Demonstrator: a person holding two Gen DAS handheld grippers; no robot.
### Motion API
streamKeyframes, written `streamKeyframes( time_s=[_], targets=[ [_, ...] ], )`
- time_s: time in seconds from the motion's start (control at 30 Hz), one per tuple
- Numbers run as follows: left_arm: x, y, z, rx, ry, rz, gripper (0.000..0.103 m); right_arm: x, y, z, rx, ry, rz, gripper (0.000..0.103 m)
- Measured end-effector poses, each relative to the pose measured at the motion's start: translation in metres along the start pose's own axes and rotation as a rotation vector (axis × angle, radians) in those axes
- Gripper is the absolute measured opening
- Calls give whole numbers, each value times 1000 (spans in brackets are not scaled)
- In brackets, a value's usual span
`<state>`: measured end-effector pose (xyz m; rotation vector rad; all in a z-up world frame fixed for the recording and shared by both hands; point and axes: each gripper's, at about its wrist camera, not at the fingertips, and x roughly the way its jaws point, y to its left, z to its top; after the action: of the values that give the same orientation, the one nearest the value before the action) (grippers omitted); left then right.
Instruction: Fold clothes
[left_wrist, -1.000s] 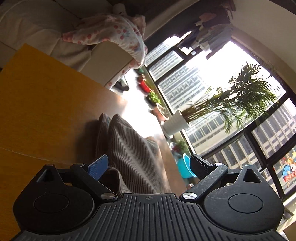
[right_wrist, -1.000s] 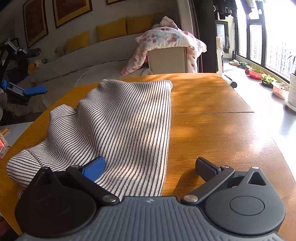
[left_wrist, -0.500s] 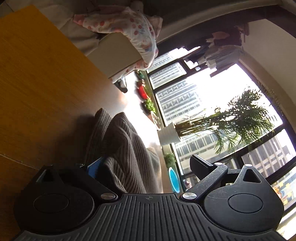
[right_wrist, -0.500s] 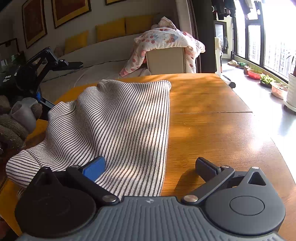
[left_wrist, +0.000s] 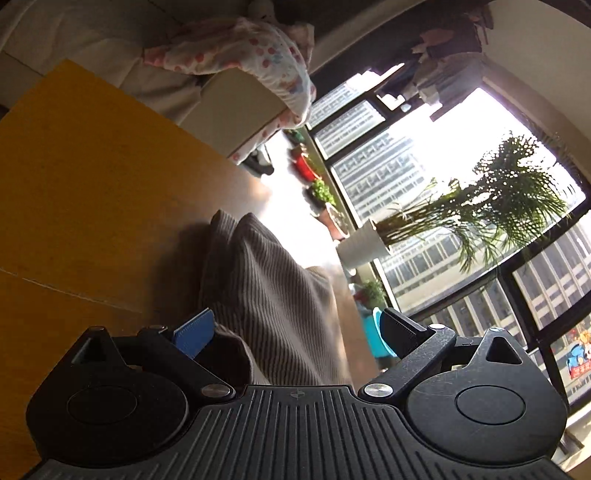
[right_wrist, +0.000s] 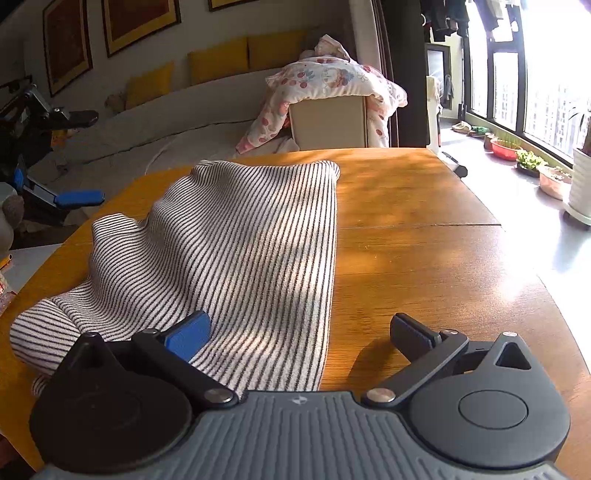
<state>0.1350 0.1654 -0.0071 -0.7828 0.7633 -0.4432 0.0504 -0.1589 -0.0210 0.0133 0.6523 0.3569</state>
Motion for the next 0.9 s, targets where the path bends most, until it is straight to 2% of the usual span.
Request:
streamKeyframes(
  time_s=[0.13,0.33,0.43,0.5,0.57,0.63,0.77,0.9],
  targets=[
    [15,10,-8,-50,64,-42,99,0,-1,0,2,0,2,103],
    [-32,-14,6,-14,-132,-137,99,-1,-1,0,3,1,2,103],
    [-31,-27,-6,41,-102,-184,99,0,-3,0,10,11,9,103],
    [-13,-27,-18,50,-45,-145,99,0,-3,1,9,13,8,103],
    [7,-12,-32,17,20,-41,96,0,-1,2,1,9,-1,103],
    [12,0,-44,17,49,30,84,-1,1,2,-12,5,-11,103],
    [-17,-22,-54,161,5,96,87,-2,1,1,-29,3,-15,103],
    [-43,-65,-71,356,-43,80,90,3,-4,5,-10,31,11,103]
  ],
)
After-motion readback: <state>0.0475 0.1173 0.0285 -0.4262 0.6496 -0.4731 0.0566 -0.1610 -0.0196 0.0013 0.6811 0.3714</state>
